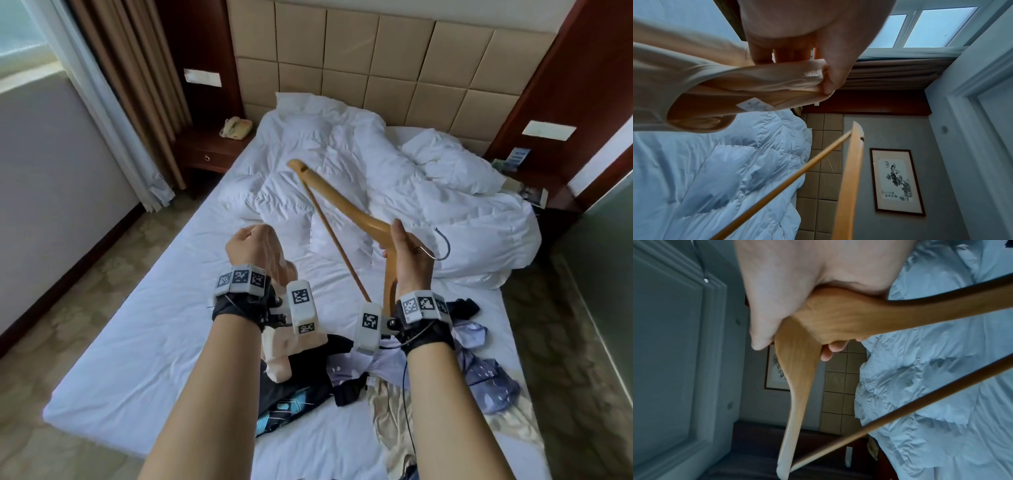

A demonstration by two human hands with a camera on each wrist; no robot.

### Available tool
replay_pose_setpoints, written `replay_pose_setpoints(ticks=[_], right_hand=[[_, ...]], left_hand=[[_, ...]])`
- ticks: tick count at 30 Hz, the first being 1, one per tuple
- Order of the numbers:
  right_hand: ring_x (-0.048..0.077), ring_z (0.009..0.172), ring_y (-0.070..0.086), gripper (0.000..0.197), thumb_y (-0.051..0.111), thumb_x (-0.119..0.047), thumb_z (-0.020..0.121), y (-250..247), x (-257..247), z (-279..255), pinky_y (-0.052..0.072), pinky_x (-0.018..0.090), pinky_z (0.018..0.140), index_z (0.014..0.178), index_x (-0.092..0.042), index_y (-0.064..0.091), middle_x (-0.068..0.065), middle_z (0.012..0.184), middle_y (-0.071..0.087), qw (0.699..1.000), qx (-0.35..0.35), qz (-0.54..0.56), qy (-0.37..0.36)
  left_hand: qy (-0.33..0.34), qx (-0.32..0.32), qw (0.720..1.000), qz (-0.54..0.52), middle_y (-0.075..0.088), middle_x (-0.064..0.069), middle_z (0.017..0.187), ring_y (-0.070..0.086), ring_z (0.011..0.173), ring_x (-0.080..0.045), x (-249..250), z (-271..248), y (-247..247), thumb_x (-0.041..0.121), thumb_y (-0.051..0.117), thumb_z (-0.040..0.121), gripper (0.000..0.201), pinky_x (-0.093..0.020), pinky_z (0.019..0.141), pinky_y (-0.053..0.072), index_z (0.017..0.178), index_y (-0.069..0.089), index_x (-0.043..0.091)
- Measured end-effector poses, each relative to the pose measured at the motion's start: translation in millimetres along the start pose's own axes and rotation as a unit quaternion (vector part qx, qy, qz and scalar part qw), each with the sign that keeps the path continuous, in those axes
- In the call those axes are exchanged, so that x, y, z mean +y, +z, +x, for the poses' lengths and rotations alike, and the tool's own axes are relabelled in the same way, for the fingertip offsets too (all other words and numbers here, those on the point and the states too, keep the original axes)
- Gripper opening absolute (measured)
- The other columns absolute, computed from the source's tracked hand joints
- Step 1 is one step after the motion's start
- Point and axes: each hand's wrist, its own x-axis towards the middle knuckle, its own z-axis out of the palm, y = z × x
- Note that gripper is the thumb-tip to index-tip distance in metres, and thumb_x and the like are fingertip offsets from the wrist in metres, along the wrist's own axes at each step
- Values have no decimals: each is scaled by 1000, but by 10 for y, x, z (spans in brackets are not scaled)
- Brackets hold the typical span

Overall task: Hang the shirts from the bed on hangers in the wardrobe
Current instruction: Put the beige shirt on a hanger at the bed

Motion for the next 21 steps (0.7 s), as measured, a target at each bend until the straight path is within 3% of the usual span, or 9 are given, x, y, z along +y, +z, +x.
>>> replay_pose_setpoints(ticks=[3, 6, 8, 10, 12, 16, 18, 21], right_hand=[[13, 64, 67, 28, 73, -43, 87, 2, 43, -8, 55, 36, 68, 67, -23, 71, -6, 63, 70, 1000, 12, -25, -2], [9, 62, 68, 22, 75, -30, 86, -1, 64, 5, 54, 39, 65, 65, -26, 73, -9, 65, 71, 999, 2, -48, -23], [10, 61, 68, 24, 74, -30, 86, -11, 57, 12, 57, 42, 68, 62, -32, 75, -11, 63, 71, 997, -8, -65, -29], [20, 67, 71, 17, 72, -37, 80, -29, 28, 12, 58, 46, 70, 64, -38, 75, -8, 65, 72, 997, -12, -65, -29], [31, 69, 71, 19, 71, -42, 75, -52, 4, 24, 58, 48, 70, 62, -30, 76, 0, 65, 72, 998, -11, -63, -24], [27, 59, 69, 28, 70, -37, 76, -85, -20, 27, 56, 44, 65, 59, -16, 72, 9, 59, 70, 996, -33, -75, -33], [22, 54, 66, 27, 69, -33, 78, -94, -33, 7, 53, 36, 60, 61, -13, 72, 8, 56, 69, 995, -41, -77, -39], [19, 51, 65, 30, 66, -37, 75, -117, -52, 17, 49, 27, 54, 62, -11, 72, 7, 54, 68, 995, -44, -80, -40]], left_hand=[[14, 20, 999, -23, 44, -1, 37, 40, 35, -19, -13, 1, 9, -2, 52, 83, 22, -17, 37, 29, 62, 51, 4], [23, 45, 998, -41, 46, -6, 43, 41, 36, -17, 1, 27, 11, 0, 53, 84, 13, -18, 38, 31, 73, 59, 2], [21, 65, 996, -61, 49, -12, 51, 42, 35, -19, 25, 39, 12, -1, 50, 83, 12, -16, 36, 31, 80, 61, 0], [5, 95, 991, -98, 52, -15, 59, 45, 42, -23, 33, 57, 9, 0, 48, 80, 18, -16, 38, 35, 90, 63, -2], [-17, 124, 984, -130, 50, -12, 62, 44, 45, -22, 33, 75, 7, 2, 49, 82, 21, -17, 39, 37, 98, 63, 2], [-12, 134, 982, -132, 54, -3, 70, 51, 57, -19, 33, 63, 9, 8, 55, 90, 7, -14, 38, 38, 94, 60, 10], [5, 132, 983, -124, 54, 3, 59, 51, 51, -16, 8, 88, -8, 8, 59, 86, 3, -14, 40, 39, 86, 61, 11], [33, 120, 992, -11, 61, 6, 62, 57, 59, -13, -15, 139, -47, 14, 65, 81, 4, -14, 46, 41, 83, 67, 16]])
